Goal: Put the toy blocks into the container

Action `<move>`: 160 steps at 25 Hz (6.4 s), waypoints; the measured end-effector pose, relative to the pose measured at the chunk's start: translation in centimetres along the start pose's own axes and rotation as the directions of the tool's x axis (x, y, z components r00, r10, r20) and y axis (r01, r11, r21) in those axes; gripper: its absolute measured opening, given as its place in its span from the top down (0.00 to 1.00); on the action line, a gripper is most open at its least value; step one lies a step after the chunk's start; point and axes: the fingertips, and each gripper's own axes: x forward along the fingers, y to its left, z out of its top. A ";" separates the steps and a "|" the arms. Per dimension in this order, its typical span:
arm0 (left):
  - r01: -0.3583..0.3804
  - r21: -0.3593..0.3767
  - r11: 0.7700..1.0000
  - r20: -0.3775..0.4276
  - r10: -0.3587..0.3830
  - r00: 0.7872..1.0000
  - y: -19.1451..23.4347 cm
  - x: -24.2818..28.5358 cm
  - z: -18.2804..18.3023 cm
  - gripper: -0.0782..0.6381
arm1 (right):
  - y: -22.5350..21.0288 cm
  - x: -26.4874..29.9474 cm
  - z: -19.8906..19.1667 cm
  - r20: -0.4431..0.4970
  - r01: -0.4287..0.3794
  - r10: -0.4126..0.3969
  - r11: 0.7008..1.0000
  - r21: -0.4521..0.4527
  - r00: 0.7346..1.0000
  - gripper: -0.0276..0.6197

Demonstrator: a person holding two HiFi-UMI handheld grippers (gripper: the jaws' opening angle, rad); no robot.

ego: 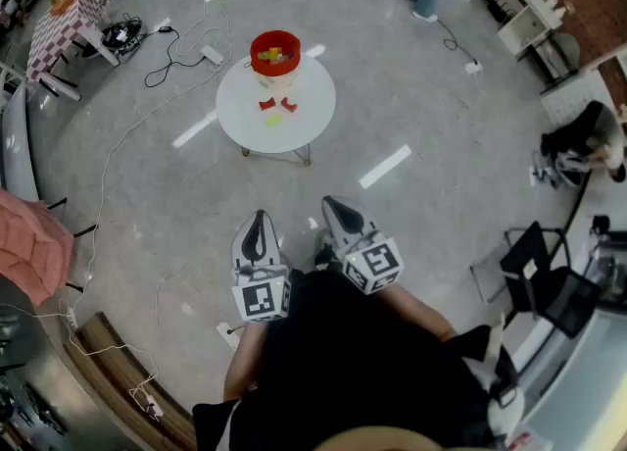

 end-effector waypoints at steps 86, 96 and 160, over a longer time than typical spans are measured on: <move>0.045 -0.086 0.995 -0.072 -0.051 0.996 16.9 32.6 2.4 0.90 | -15.0 33.2 -1.3 -0.305 0.025 -0.041 0.998 -0.057 0.951 0.97; 0.038 -0.102 0.994 -0.072 -0.046 0.996 16.0 34.6 2.6 0.90 | -17.7 35.9 -5.5 -0.403 -0.018 -0.013 0.997 -0.072 0.915 0.97; -0.039 -0.128 0.991 -0.127 0.023 0.992 14.3 40.3 1.0 0.90 | -25.8 41.1 -26.3 -0.850 -0.155 0.012 0.984 -0.082 0.527 0.75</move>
